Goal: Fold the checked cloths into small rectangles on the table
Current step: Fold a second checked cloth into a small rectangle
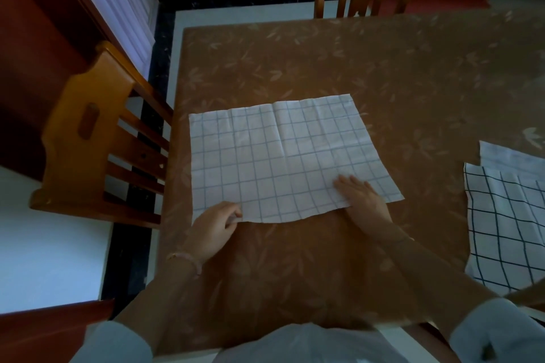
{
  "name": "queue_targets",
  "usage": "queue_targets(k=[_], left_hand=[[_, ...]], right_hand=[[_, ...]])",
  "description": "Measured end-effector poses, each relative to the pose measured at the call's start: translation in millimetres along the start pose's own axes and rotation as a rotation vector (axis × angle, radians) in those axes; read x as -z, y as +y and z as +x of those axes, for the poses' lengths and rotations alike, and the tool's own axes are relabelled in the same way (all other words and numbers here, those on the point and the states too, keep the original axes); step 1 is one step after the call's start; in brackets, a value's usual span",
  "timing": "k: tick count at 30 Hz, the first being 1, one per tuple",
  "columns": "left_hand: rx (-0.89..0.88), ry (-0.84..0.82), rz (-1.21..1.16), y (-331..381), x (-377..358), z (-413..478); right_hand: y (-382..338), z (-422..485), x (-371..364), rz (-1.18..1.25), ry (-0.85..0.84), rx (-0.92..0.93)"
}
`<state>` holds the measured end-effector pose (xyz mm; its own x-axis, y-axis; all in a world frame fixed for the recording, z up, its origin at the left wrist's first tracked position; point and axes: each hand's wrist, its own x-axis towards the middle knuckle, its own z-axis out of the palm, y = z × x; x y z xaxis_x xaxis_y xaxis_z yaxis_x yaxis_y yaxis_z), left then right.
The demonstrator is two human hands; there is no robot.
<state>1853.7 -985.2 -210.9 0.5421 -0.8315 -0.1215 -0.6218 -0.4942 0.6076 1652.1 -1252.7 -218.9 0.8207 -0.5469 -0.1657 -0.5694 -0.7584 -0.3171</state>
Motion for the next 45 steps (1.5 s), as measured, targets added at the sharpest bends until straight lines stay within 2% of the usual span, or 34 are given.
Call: queue_targets(k=[8, 11, 15, 19, 22, 31, 41, 45], left_hand=[[0.149, 0.136, 0.038, -26.5, 26.5, -8.8], [0.256, 0.176, -0.027, -27.9, 33.8, -6.9], [0.276, 0.129, -0.1, -28.2, 37.8, -14.1], [0.31, 0.114, -0.185, -29.3, 40.9, -28.5], [0.362, 0.124, -0.22, -36.7, 45.3, -35.7], [0.494, 0.349, -0.592, -25.1, 65.0, -31.7], [0.467, 0.391, -0.646, -21.1, 65.4, -15.1], [0.497, 0.371, -0.631, -25.6, 65.8, -2.8]], right_hand=[[36.6, 3.2, 12.5, 0.073, 0.05, -0.059], [43.7, -0.8, 20.6, 0.085, 0.014, -0.132], [48.4, -10.5, 32.6, 0.102, -0.014, -0.208], [53.9, -14.8, 48.8, 0.021, -0.106, -0.222], [57.3, -12.5, 60.7, 0.124, -0.193, -0.182], [48.5, -10.4, 71.1, 0.603, -0.028, -0.389], [42.7, 6.4, 84.6, 0.655, 0.026, -0.355], [47.2, 16.1, 78.9, 0.527, -0.018, -0.382]])
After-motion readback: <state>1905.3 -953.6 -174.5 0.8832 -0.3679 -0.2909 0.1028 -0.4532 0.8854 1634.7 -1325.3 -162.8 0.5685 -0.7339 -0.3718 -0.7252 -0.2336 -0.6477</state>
